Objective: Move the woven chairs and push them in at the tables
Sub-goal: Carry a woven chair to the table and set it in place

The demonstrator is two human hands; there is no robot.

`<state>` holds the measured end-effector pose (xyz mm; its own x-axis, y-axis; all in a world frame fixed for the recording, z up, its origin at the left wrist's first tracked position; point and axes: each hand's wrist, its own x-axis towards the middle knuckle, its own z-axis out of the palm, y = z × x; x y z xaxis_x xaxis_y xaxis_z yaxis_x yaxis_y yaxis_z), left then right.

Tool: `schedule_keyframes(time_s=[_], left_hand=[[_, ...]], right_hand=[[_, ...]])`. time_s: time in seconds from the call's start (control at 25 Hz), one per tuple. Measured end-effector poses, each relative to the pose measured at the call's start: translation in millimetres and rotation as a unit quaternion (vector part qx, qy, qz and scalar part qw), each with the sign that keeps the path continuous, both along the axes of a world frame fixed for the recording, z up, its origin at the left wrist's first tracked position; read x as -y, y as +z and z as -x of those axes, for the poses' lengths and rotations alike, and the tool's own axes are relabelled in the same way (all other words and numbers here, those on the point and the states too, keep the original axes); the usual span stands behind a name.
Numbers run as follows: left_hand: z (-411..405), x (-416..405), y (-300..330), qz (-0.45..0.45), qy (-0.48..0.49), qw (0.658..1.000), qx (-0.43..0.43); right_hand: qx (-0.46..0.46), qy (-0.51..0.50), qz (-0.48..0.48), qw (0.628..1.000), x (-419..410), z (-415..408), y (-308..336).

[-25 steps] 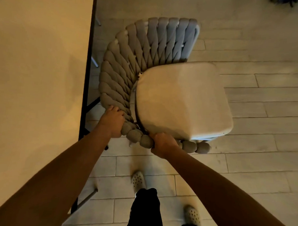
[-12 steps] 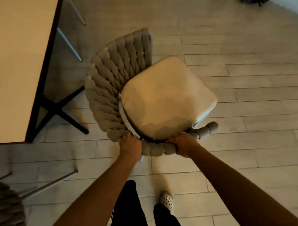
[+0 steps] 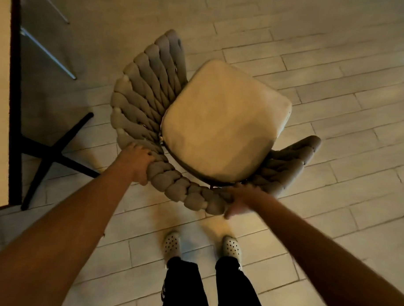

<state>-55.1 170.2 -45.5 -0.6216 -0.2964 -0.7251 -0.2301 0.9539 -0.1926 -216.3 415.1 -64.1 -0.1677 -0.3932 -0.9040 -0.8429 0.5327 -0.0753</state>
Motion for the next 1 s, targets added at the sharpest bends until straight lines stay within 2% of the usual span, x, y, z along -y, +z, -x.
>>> schedule_keyframes(time_s=[0.04, 0.12, 0.2, 0.24, 0.32, 0.52, 0.76, 0.84, 1.0], left_hand=[[2.5, 5.6, -1.1, -0.014, -0.008, 1.000, 0.002], [3.4, 7.6, -6.2, -0.025, -0.029, 0.999, -0.014], [-0.9, 8.4, -12.0, -0.018, -0.036, 0.998, -0.057], [-4.3, 7.3, -13.7, -0.016, -0.032, 0.997, -0.074], [-9.9, 2.2, -15.7, -0.006, -0.025, 0.996, -0.090], [-30.7, -37.5, -11.7, -0.017, 0.027, 0.997, -0.064], [-75.8, -169.0, -14.6, -0.047, 0.161, 0.981, -0.094], [-87.9, -222.5, -18.4, -0.058, 0.168, 0.977, -0.117], [-102.7, -283.9, -26.5, -0.100, 0.124, 0.979, -0.128]], right_hand=[[0.007, -0.024, 0.057, 0.998, 6.3, -32.7, -5.3], [-0.054, -0.096, 0.175, 0.978, 18.7, -77.9, -16.2], [-0.123, -0.151, 0.229, 0.954, 24.2, -87.5, -23.3], [-0.125, -0.150, 0.239, 0.951, 22.0, -87.3, -25.4], [-0.112, -0.130, 0.252, 0.952, 14.0, -83.7, -28.8], [-0.083, -0.081, 0.265, 0.957, -16.0, -82.8, -28.1], [-0.037, 0.064, 0.236, 0.969, -105.7, -60.7, -23.7], [-0.055, 0.130, 0.225, 0.964, -144.0, -53.0, -21.5], [-0.135, 0.189, 0.217, 0.948, -189.8, -47.6, -20.9]])
